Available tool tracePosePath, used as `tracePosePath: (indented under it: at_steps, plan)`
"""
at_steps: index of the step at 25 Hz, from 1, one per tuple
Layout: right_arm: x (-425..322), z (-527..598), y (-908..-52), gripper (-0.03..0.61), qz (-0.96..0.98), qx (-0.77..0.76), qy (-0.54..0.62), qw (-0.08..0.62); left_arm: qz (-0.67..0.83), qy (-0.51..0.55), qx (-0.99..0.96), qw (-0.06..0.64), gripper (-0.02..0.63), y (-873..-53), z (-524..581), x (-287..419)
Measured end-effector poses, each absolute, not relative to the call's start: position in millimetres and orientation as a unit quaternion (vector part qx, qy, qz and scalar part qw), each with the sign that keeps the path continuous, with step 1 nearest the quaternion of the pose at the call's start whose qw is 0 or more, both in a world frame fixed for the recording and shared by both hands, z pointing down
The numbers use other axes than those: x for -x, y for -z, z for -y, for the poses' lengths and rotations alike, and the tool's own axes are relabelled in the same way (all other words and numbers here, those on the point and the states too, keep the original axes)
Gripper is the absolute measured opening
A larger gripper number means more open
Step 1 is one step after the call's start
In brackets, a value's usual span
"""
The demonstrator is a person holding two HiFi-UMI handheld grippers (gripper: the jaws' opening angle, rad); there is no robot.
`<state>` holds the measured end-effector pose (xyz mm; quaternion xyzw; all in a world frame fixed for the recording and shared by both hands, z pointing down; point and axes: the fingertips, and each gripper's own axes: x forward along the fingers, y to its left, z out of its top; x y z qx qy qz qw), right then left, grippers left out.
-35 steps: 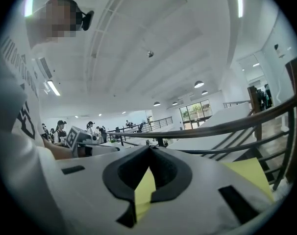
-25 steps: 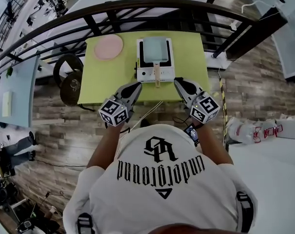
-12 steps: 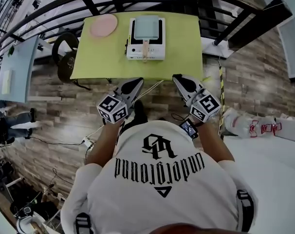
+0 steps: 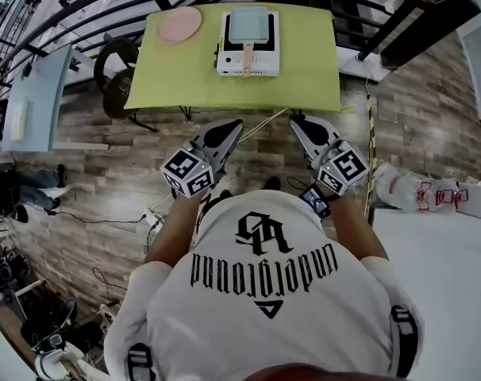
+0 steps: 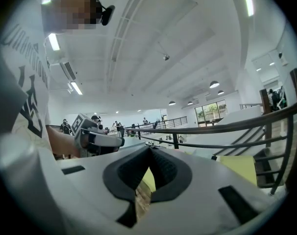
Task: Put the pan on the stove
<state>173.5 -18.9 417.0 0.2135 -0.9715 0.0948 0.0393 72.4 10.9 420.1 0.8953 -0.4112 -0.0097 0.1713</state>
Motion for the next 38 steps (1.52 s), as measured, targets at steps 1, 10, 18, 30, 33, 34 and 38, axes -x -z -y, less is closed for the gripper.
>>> tracePosePath:
  at_steps: [1, 10, 18, 30, 33, 34, 38]
  plan:
    - [-171, 12, -416, -0.002, 0.971, -0.217, -0.094, 0.039, 0.407, 0.011, -0.898, 0.169, 0.002, -418, -18, -70]
    - [-115, -64, -404, -0.002, 0.963, -0.252, -0.093, 0.030, 0.381, 0.012, -0.911, 0.156, 0.002, -402, -101, -10]
    - [-60, -135, -396, -0.002, 0.955, -0.284, -0.079, 0.027, 0.374, 0.020, -0.916, 0.147, 0.002, -401, -172, 63]
    - [-22, -190, -392, -0.002, 0.948, -0.311, -0.057, 0.027, 0.364, 0.026, -0.923, 0.121, 0.002, -395, -219, 109]
    - [-19, -191, -390, -0.002, 0.947, -0.315, -0.054, 0.028, 0.360, 0.029, -0.925, 0.122, 0.002, -395, -219, 112]
    - [-18, -190, -390, -0.002, 0.947, -0.316, -0.054, 0.029, 0.358, 0.030, -0.925, 0.123, 0.002, -396, -218, 113]
    - [-14, -188, -390, -0.002, 0.946, -0.318, -0.051, 0.030, 0.358, 0.030, -0.926, 0.118, 0.002, -395, -213, 115]
